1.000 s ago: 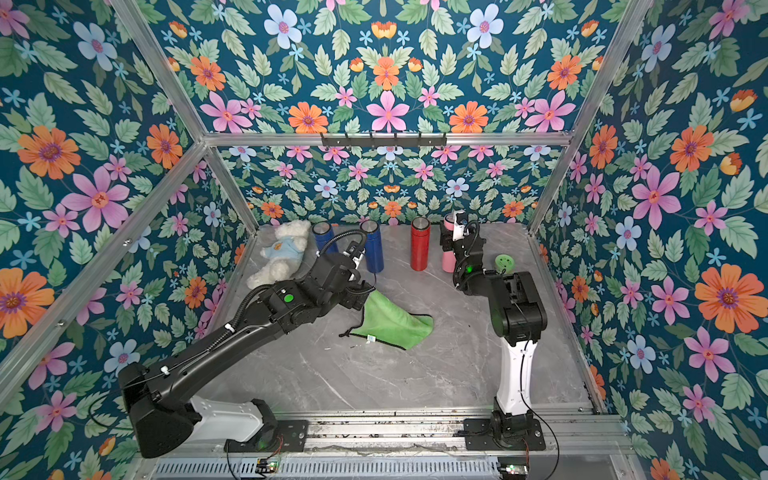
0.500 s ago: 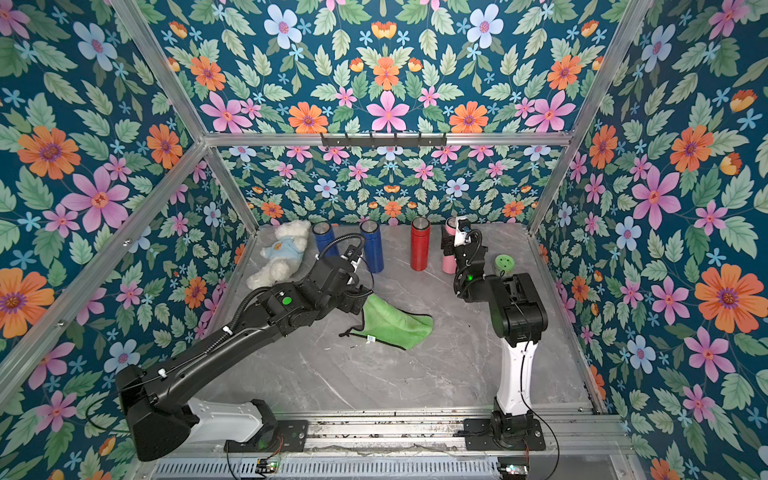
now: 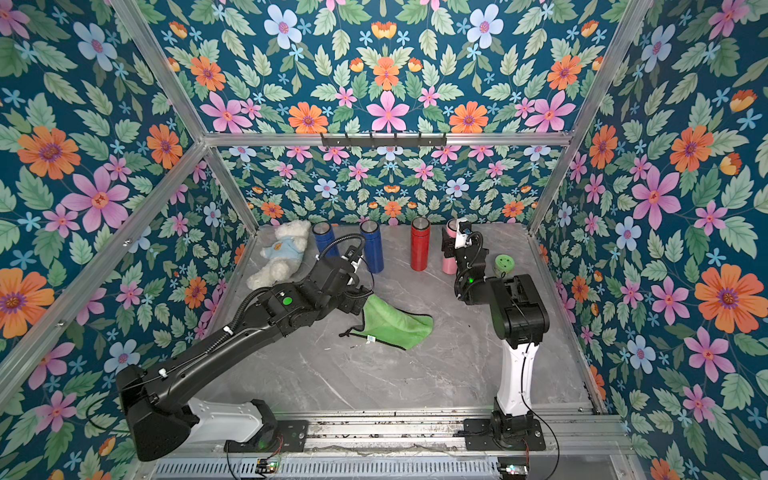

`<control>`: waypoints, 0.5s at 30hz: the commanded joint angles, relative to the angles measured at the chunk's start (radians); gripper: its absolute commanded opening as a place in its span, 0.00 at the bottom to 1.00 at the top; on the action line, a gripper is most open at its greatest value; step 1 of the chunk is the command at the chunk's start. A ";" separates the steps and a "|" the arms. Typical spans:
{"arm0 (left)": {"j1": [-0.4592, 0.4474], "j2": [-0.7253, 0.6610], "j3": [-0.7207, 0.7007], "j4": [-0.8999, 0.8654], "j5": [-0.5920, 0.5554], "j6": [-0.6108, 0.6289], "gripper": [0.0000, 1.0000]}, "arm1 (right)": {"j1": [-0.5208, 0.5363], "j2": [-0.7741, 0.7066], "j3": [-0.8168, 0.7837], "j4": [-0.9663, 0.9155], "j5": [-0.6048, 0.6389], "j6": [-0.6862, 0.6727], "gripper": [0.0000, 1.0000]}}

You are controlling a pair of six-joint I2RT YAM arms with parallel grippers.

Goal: Wipe the surface of the thermos
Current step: Place the thermos at the center of the board.

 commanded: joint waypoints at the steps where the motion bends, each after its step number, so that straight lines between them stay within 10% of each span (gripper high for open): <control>1: 0.001 -0.030 -0.017 0.060 0.104 0.027 0.99 | 0.001 -0.008 -0.017 -0.061 0.009 0.007 0.72; 6: 0.003 -0.118 -0.017 0.147 0.271 0.053 0.99 | -0.001 -0.018 -0.033 -0.049 0.002 0.009 0.99; 15: 0.007 -0.058 -0.064 0.147 0.303 0.035 0.99 | 0.001 -0.045 -0.066 -0.016 0.003 0.026 0.99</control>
